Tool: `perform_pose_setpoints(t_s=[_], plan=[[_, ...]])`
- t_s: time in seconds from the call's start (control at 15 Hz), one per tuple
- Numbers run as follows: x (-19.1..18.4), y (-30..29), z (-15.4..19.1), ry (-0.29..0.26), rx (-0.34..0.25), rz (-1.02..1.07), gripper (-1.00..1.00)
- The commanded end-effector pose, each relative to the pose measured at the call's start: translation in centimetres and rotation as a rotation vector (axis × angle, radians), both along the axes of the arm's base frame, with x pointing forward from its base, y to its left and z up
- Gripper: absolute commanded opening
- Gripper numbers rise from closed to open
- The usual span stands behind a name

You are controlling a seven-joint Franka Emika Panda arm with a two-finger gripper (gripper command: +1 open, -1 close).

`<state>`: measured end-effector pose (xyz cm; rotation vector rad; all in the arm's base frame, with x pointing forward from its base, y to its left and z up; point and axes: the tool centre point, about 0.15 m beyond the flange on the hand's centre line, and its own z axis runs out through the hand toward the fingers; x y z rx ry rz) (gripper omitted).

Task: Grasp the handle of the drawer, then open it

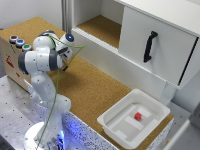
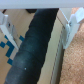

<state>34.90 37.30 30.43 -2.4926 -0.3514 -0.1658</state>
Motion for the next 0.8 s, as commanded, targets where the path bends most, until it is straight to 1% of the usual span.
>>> perform_pose_setpoints(t_s=[0.0, 0.13, 0.33, 0.4, 0.47, 0.73], plan=[[-0.8, 3.8, 2.0, 0.005, -0.003, 0.003, 1.0], [-0.8, 3.9, 2.1, 0.002, -0.005, 0.0, 1.0], [-1.1, 3.8, 2.3, 0.006, -0.037, -0.015, 1.0], [-1.4, 3.7, 2.2, 0.013, -0.044, -0.034, -1.0], [-1.7, 3.5, 2.1, 0.018, -0.045, -0.052, -1.0], [-2.5, 3.5, 1.5, 0.029, -0.022, -0.076, -1.0]])
